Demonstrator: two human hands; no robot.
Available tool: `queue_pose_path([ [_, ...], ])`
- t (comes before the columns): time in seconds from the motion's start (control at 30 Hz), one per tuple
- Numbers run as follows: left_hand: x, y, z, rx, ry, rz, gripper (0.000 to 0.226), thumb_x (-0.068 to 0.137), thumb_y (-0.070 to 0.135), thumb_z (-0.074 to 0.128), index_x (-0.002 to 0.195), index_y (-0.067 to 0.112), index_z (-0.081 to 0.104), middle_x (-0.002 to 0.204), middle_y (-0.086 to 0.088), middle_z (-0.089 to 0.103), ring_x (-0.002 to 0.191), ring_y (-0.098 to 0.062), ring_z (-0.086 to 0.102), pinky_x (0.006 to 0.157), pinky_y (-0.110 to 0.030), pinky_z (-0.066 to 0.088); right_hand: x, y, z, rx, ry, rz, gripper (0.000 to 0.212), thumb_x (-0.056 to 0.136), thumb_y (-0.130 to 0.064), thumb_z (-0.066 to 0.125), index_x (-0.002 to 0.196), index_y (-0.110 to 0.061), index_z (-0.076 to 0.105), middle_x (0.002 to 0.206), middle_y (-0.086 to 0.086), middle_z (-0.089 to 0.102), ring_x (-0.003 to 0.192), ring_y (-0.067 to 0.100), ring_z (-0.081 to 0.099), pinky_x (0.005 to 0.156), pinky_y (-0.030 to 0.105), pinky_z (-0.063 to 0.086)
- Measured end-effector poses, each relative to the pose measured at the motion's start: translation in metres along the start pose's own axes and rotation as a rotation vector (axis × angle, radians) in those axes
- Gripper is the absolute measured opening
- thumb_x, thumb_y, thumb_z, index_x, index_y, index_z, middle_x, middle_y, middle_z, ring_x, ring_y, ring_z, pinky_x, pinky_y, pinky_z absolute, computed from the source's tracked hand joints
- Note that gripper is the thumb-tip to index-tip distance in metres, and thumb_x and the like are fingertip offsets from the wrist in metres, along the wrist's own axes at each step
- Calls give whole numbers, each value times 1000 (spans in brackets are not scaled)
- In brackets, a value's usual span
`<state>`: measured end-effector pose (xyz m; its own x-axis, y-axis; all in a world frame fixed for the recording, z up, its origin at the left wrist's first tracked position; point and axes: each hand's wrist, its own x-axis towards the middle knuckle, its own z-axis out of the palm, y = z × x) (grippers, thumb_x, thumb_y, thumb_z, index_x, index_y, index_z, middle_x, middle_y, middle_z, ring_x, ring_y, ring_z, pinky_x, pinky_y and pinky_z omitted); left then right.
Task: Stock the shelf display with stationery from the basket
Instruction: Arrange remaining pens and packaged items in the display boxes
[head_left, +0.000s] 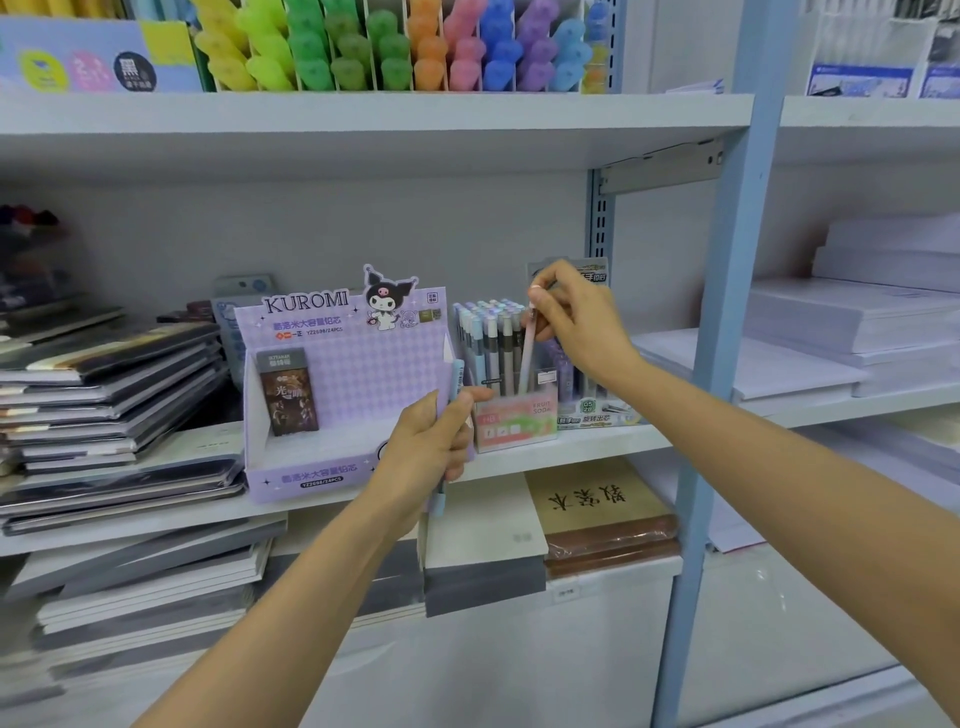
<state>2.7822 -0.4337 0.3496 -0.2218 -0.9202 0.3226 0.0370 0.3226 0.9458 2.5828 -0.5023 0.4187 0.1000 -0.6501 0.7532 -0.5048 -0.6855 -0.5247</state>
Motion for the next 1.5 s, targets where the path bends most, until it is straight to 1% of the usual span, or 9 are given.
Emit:
queue_pose_path([
  [0.13, 12, 7, 8, 246, 90, 148, 18, 98, 17, 56, 114, 18, 64, 68, 12, 60, 46, 2, 51, 46, -10, 41, -7, 4, -1, -21, -78, 70, 14, 99, -20, 53, 100, -6, 54, 81, 8, 73, 70, 12, 70, 66, 25, 59],
  [0.27, 24, 6, 18, 291, 165, 102, 19, 96, 18, 59, 112, 13, 67, 97, -9, 68, 75, -27, 67, 62, -39, 60, -15, 6, 3, 45, -62, 48, 14, 96, -18, 57, 108, -13, 52, 79, 2, 72, 71, 5, 68, 67, 24, 59],
  [0.33, 25, 5, 20, 266, 174, 98, 25, 96, 20, 59, 119, 14, 65, 101, -5, 71, 82, -17, 71, 64, -44, 60, -17, 7, 4, 24, -22, 3, 14, 95, -17, 59, 107, -14, 53, 78, 1, 70, 71, 7, 66, 67, 24, 58],
  [0.47, 21, 5, 16, 217, 118, 86, 10, 97, 21, 56, 107, 19, 56, 66, 8, 52, 42, 1, 49, 41, -16, 39, -16, 11, 8, -149, 41, -60, 10, 88, -14, 68, 95, -10, 62, 88, 2, 60, 79, 15, 57, 73, 28, 49],
  [0.6, 16, 8, 11, 125, 50, 8, 6, 100, 16, 46, 105, 15, 49, 63, 5, 39, 44, -5, 34, 43, -17, 34, -15, 7, 7, -195, 44, -6, 14, 90, -23, 66, 102, -15, 67, 93, -1, 48, 76, 6, 45, 71, 16, 38],
  [0.83, 7, 18, 19, 94, -98, 33, 22, 104, 17, 40, 104, 11, 62, 62, 4, 41, 51, -9, 35, 52, -21, 36, -31, -31, -2, 204, -209, 14, 22, 94, -25, 61, 113, -18, 70, 108, 7, 60, 95, 17, 59, 86, 27, 50],
  [1.07, -4, 26, 22, 61, -197, 17, 32, 104, 29, 39, 114, 10, 63, 75, -4, 66, 65, -16, 61, 63, -29, 56, -36, -38, -22, 559, -156, 134, 9, 94, -13, 58, 94, -9, 66, 67, -5, 62, 57, 7, 53, 55, 16, 45],
  [1.27, -5, 22, 10, -4, 70, 2, 20, 95, 30, 59, 90, 17, 73, 59, 5, 50, 48, -8, 33, 38, -16, 30, -38, -24, -46, 612, 65, 242, 12, 96, -8, 54, 90, -9, 64, 65, 1, 66, 53, 12, 57, 53, 20, 50],
  [1.5, -4, 38, 20, -195, 403, 103, 14, 88, 31, 68, 83, 17, 69, 55, 7, 44, 40, -3, 29, 35, -14, 26, -66, -13, -51, 402, -347, 303, 8, 93, -9, 61, 89, -10, 68, 80, 6, 73, 69, 14, 67, 67, 22, 54],
])
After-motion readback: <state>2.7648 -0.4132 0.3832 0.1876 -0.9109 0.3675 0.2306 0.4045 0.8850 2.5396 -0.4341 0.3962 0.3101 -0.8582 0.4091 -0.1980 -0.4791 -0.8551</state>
